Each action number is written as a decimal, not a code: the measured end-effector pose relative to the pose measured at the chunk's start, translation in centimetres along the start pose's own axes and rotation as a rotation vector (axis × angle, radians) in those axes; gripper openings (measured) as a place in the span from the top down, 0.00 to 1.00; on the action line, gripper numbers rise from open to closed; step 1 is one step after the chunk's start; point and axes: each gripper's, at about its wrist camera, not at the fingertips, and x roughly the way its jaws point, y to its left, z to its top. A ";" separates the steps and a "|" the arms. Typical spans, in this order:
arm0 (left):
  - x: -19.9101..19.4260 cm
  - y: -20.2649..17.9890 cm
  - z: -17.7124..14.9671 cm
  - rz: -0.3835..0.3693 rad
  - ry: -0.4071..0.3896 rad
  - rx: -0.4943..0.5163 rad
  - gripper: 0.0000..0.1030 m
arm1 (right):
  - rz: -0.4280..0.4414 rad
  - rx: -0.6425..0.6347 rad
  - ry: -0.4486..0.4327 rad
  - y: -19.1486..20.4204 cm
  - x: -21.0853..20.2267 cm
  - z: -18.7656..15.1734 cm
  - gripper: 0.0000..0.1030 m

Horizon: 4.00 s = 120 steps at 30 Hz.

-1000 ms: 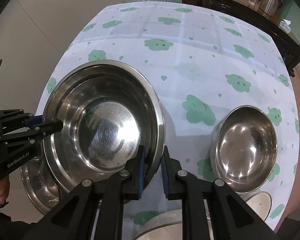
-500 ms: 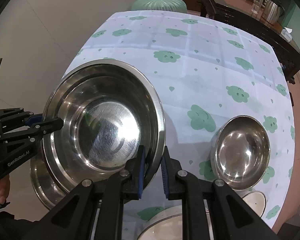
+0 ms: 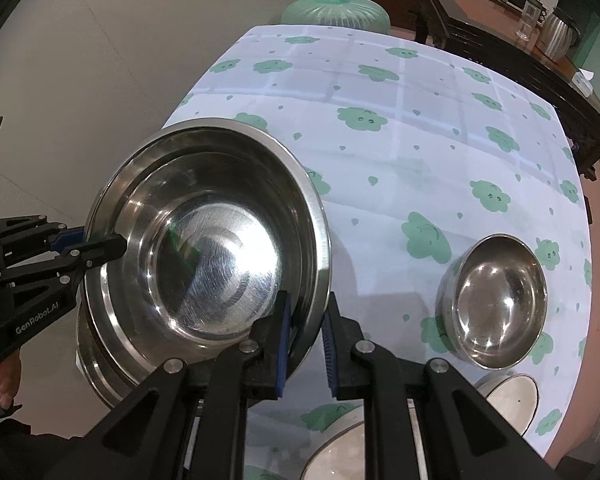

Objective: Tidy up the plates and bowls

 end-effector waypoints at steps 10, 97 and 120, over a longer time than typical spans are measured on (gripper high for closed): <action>-1.0 1.2 -1.6 0.011 -0.007 -0.016 0.87 | 0.011 -0.020 0.007 1.9 -0.3 -0.7 0.84; 0.1 6.8 -13.0 0.064 0.090 -0.160 0.87 | 0.076 -0.162 0.155 12.6 3.1 -6.4 0.82; 0.9 6.8 -13.4 0.064 0.093 -0.160 0.87 | 0.078 -0.154 0.177 12.8 4.1 -6.5 0.82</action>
